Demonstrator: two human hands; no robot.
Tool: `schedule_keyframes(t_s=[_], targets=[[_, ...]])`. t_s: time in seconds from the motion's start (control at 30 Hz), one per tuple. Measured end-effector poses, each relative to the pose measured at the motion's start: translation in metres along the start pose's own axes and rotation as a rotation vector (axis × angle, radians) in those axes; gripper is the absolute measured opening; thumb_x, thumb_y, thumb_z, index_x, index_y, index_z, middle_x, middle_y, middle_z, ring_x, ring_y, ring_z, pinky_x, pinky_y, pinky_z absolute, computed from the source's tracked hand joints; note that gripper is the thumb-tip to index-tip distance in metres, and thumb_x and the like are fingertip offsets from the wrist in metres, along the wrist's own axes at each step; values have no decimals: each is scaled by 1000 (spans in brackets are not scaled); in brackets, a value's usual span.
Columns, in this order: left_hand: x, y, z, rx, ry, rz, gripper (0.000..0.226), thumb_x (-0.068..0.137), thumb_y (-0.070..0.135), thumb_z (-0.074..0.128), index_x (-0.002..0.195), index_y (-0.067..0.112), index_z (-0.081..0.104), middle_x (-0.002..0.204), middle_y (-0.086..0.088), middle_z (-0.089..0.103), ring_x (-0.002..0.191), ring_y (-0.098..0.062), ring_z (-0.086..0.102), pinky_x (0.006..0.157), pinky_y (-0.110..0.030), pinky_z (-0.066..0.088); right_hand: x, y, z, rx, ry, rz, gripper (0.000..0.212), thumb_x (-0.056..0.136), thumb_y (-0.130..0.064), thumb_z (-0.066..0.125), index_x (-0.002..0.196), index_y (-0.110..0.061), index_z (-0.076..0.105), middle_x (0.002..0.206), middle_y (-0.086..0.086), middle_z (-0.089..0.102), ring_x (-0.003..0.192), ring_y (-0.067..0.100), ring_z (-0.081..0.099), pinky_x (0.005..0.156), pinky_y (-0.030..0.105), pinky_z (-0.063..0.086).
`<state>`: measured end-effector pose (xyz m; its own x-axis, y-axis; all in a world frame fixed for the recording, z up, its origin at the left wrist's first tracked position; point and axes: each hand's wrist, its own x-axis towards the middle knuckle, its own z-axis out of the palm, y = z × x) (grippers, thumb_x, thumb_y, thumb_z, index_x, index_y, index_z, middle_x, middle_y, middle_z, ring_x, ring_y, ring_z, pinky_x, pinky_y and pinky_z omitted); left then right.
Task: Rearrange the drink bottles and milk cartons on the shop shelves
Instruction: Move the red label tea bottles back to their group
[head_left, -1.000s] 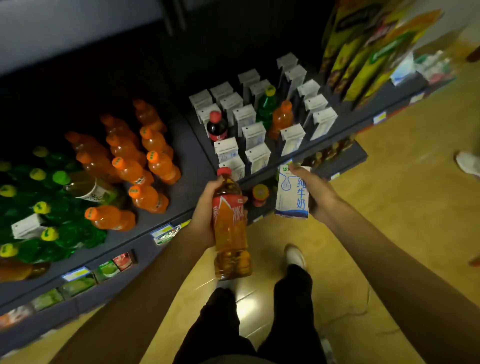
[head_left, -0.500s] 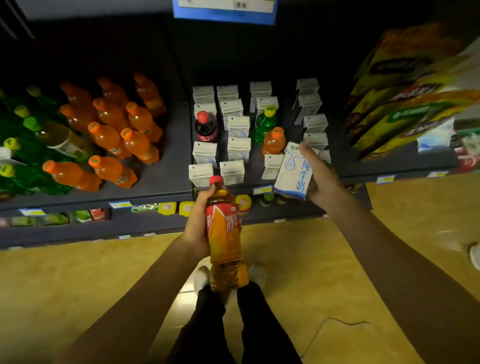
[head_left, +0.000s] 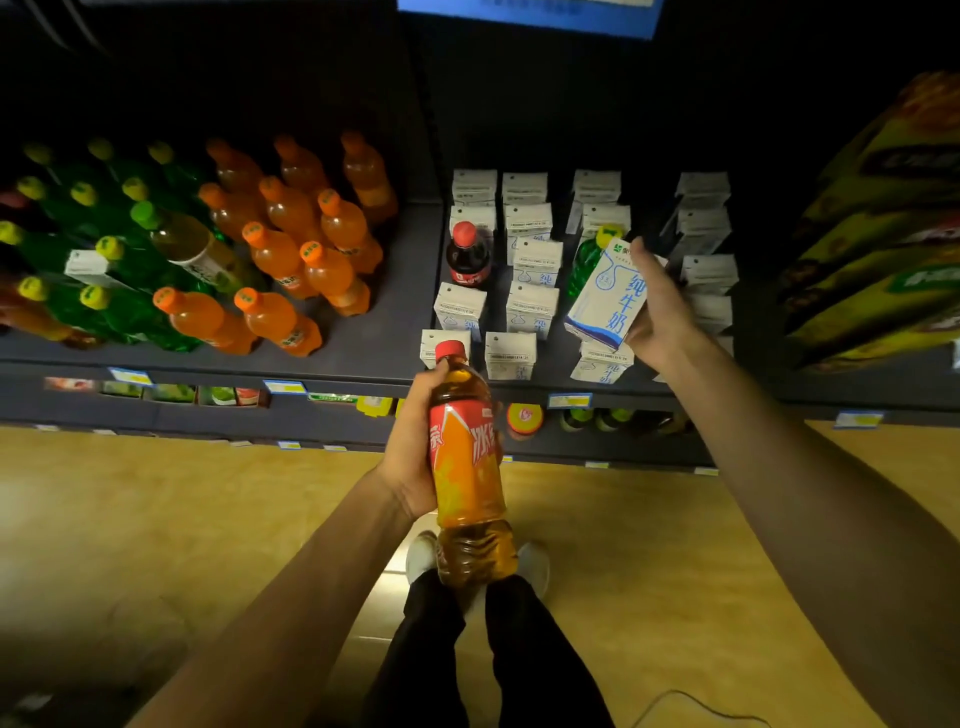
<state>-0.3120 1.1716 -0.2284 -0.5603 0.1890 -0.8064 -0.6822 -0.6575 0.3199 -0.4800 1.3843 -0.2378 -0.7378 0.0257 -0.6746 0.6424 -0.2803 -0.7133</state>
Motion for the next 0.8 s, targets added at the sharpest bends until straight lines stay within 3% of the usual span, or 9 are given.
schedule_keyframes(t_s=[0.37, 0.53, 0.7, 0.8], targets=[[5, 4, 11, -6, -6, -7, 63, 72, 61, 64, 116, 16, 62, 91, -11, 72, 77, -25, 67, 68, -38, 55, -9, -10, -1, 79, -7, -42, 34, 90, -50, 64, 105, -20, 68, 105, 3, 75, 100, 23, 71, 77, 39, 59], [7, 8, 19, -33, -79, 7, 67, 78, 61, 64, 127, 15, 57, 106, -14, 69, 82, -28, 66, 69, -39, 56, -36, -26, 2, -9, -66, -121, 29, 93, -50, 59, 104, -25, 67, 96, -5, 76, 97, 18, 71, 77, 38, 57], [0, 13, 34, -48, -188, 14, 65, 77, 63, 58, 111, 8, 68, 114, -17, 64, 82, -27, 66, 70, -35, 59, -81, -47, 5, -36, -94, -189, 22, 94, -46, 58, 101, -26, 64, 89, -9, 75, 89, 11, 71, 71, 31, 58], [-4, 18, 39, -21, -203, 46, 64, 79, 66, 56, 96, 7, 76, 118, -18, 65, 103, -30, 64, 90, -42, 53, -107, -60, 7, -62, -122, -186, 22, 90, -45, 63, 101, -25, 65, 87, -7, 77, 88, 13, 73, 73, 35, 58]])
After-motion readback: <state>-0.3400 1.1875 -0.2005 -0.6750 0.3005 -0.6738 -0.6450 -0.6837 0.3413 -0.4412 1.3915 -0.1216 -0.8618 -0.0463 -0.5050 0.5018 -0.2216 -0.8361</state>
